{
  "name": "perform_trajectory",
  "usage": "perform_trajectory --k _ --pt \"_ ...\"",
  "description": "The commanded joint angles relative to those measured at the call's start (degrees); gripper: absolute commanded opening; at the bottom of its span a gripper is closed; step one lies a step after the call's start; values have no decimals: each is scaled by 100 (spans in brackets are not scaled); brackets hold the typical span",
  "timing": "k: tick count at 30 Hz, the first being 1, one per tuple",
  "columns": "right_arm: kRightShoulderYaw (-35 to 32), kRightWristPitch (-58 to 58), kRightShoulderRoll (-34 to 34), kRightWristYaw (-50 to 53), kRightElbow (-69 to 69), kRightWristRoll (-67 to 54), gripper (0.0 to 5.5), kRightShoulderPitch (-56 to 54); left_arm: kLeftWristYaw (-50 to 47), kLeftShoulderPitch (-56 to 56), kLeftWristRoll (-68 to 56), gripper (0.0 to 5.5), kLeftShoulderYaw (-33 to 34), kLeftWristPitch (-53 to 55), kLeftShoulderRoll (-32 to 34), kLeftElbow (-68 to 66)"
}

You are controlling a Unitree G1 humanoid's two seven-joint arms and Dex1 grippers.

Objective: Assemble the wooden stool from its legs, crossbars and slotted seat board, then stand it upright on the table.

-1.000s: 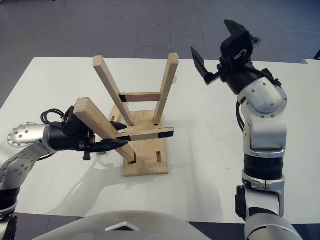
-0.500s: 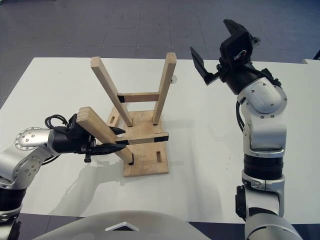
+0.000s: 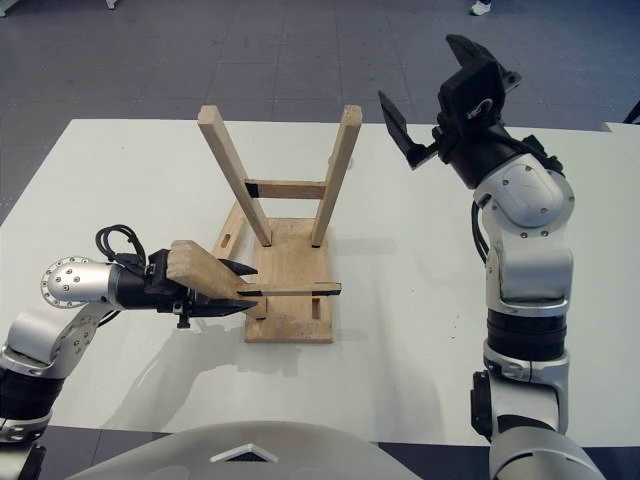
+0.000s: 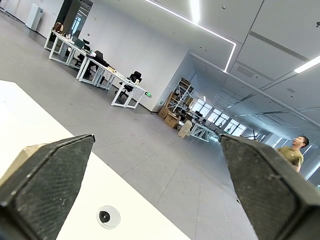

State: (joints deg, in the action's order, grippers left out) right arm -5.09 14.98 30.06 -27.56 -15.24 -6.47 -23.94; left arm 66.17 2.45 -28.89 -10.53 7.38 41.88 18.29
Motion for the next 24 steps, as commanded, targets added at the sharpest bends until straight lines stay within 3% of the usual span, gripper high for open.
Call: perform_trajectory --k 1,8,15,19,24 --pt "62 122 -24 33 -107 -4 457 -80 180 -298 463 204 -271 386 330 -552" --pt "99 294 -112 95 -249 -84 457 -190 240 -485 1322 204 -746 -584 447 -1317" --pt "25 617 -214 162 -438 -309 457 -343 396 -351 1508 204 -1090 -684 627 -1517" --pt "-332 2010 -618 355 -719 -1430 457 -1027 443 -216 1518 204 -1141 -764 658 -1663" --pt "-238 3752 -902 397 -991 -2808 365 -1796 411 -26 1597 204 -1290 -926 610 -1883"
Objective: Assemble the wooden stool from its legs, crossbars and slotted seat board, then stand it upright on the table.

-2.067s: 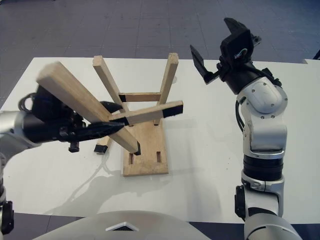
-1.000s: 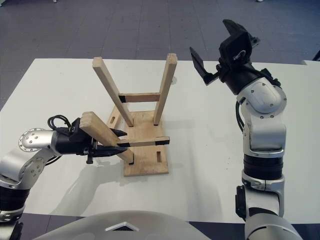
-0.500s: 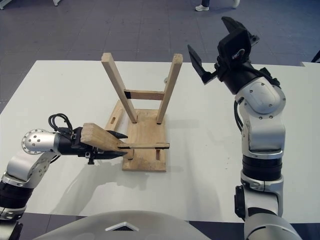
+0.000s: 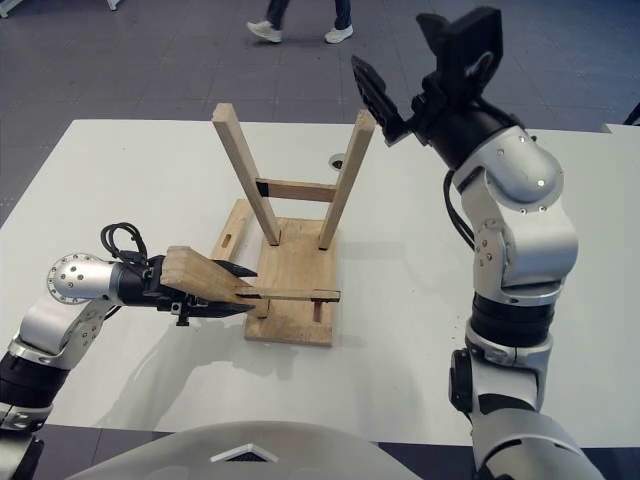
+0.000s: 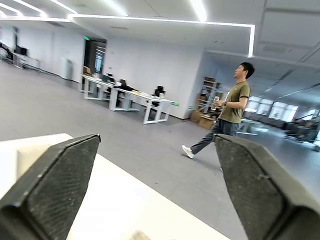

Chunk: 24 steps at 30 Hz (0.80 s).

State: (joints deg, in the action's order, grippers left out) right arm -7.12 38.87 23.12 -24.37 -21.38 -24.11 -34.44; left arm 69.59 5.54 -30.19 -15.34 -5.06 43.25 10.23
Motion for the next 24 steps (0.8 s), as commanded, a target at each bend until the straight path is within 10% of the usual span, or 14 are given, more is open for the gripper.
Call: perform_trajectory --k 1,8,18,24 --pt "-43 1539 -230 109 -385 -1183 353 -791 68 -292 1777 204 -841 267 468 -1130" --pt "161 2508 790 -995 -403 -2012 332 -203 17 -246 1772 204 -923 287 534 -1133" --pt "794 315 4543 -4637 18 -452 332 2007 -292 -474 1670 204 -828 364 514 -1005" --pt "1393 -465 4550 -4500 -695 337 332 3322 -557 -520 1712 204 -773 406 468 -966"
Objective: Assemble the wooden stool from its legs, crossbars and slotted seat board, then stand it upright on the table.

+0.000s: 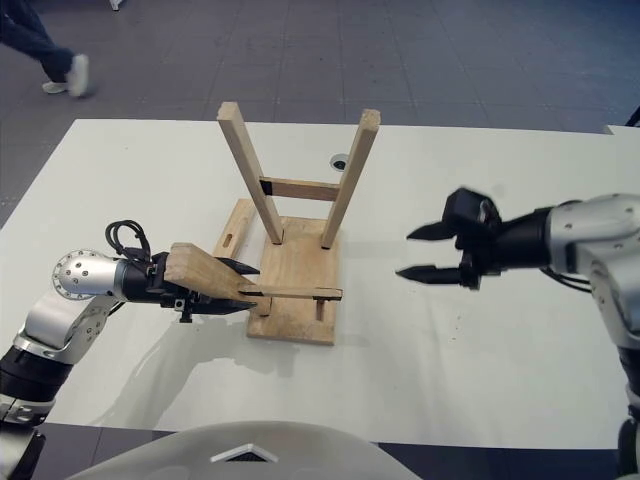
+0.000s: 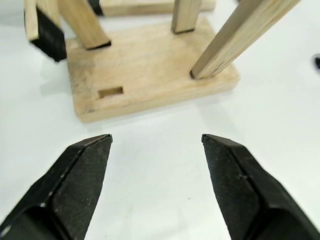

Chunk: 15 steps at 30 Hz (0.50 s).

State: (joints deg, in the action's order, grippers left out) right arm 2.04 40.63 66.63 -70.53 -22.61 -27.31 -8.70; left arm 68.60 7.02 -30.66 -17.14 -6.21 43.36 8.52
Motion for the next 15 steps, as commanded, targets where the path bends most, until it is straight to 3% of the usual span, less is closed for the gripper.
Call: perform_trajectory --k 1,15 --pt "567 -693 131 228 -665 775 332 873 -524 -690 1768 204 -594 553 444 -776" --pt "1334 -568 -1065 1271 -1152 1234 332 702 -967 -558 1602 204 -785 688 246 -737"
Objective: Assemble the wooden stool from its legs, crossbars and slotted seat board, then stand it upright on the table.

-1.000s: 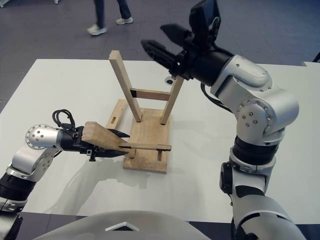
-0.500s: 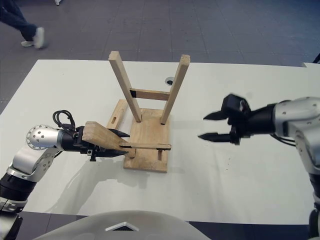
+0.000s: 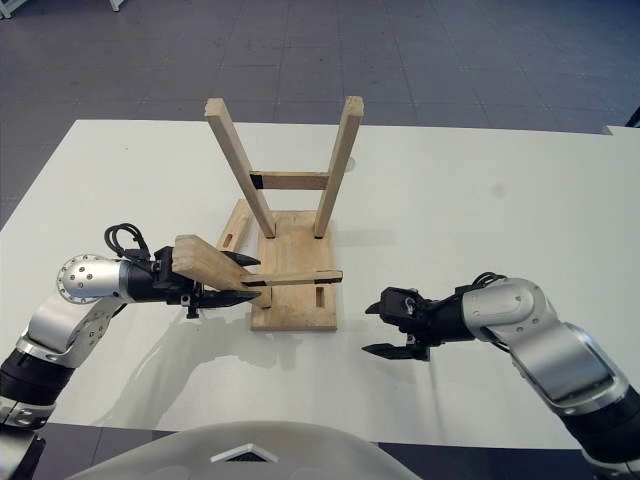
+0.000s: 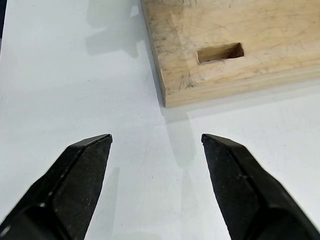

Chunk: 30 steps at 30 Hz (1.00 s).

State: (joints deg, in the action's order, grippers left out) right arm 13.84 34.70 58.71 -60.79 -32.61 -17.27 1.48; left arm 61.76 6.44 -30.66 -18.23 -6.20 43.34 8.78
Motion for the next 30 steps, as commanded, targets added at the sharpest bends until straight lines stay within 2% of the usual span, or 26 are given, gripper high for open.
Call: perform_trajectory --k 1,10,18,30 --pt "153 34 -340 361 -140 244 332 -362 -270 -518 1636 204 -733 654 244 -813" --pt "706 -236 -1151 847 197 696 332 -640 -219 -439 1668 204 -859 459 102 -1226" --pt "1068 -868 -1697 1096 1204 1191 332 -640 -144 -96 1437 204 -748 546 91 -969" --pt "1008 -1141 -1822 1060 1546 1288 332 -621 -241 314 1226 204 -569 692 56 -795"
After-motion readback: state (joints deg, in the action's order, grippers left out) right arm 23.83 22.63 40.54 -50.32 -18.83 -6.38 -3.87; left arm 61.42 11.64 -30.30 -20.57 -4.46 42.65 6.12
